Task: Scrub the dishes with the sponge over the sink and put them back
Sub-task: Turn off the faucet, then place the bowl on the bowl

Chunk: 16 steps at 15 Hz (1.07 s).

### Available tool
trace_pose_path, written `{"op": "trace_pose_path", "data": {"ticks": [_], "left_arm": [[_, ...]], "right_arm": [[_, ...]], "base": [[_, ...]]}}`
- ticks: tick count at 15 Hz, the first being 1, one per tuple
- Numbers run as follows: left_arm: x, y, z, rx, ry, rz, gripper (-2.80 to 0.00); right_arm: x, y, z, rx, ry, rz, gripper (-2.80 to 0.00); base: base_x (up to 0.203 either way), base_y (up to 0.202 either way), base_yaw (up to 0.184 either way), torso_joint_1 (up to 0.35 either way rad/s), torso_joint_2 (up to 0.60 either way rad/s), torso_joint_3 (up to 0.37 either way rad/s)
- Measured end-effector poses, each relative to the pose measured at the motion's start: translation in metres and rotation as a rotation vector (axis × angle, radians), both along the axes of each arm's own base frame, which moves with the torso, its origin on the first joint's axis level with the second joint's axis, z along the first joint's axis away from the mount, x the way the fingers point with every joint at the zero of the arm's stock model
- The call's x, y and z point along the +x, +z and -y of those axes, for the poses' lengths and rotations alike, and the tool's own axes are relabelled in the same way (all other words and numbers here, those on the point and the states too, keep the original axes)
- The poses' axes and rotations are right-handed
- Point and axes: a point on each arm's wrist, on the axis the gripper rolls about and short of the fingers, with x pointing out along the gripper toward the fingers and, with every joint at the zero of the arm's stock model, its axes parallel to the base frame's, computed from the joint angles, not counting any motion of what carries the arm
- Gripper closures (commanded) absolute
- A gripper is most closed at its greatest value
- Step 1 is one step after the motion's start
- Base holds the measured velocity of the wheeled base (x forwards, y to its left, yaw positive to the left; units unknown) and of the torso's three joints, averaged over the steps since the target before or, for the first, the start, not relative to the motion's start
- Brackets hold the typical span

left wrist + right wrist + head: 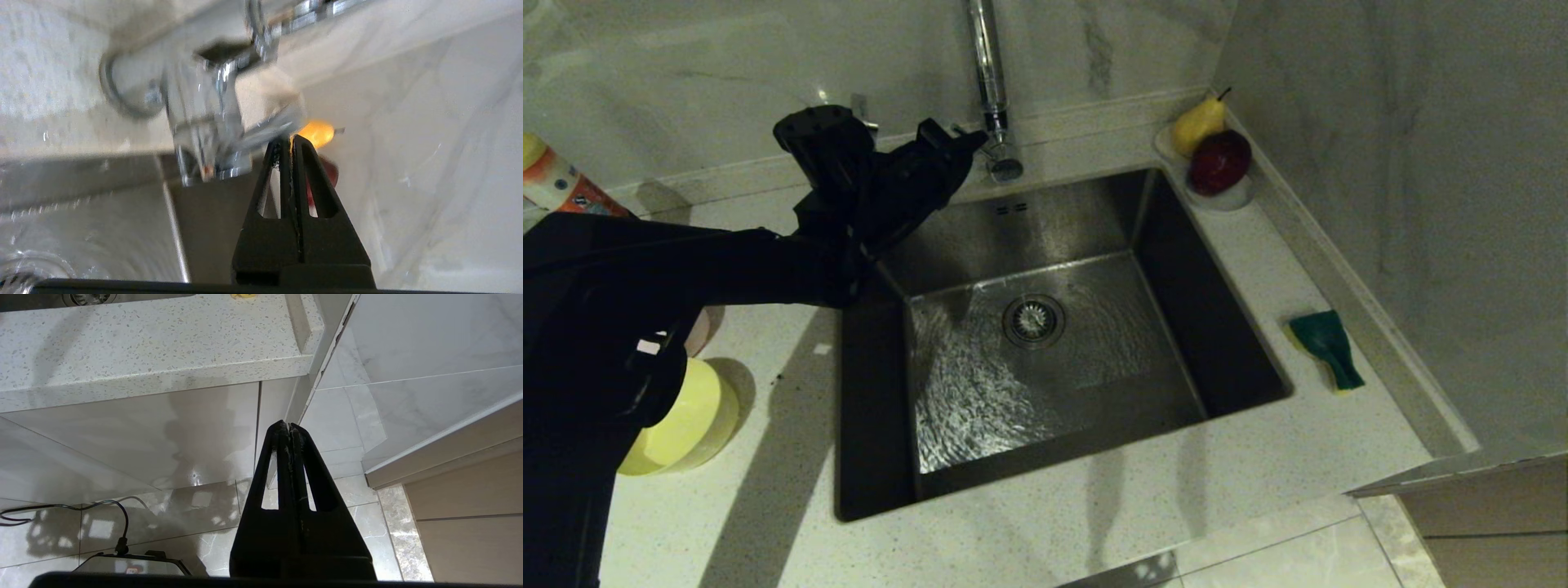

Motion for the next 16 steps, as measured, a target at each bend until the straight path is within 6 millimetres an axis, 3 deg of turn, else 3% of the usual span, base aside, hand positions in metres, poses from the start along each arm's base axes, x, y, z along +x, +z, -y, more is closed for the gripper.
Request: {"op": "trace_pose_path", "data": {"ticks": [9,12,16], "left_arm": [[0.001,0.010,-0.007,-0.036,0.049,0.018,0.00],[-0.021,0.032,-0.013,-0.042,0.056,0.032,0.00],[-0.080,0.066,-0.026,-0.011,0.063,0.030,0.00]], "right_arm": [[0.000,0.000,0.000,0.000,0.000,0.000,0.00],[0.000,0.000,0.000,0.000,0.000,0.000,0.00],[0.000,0.000,0.000,0.000,0.000,0.000,0.00]], "base": [[0.000,0.000,0.000,0.000,0.00,0.000],[0.000,0.000,0.000,0.000,0.00,0.000],[0.000,0.000,0.000,0.000,0.00,0.000]]}}
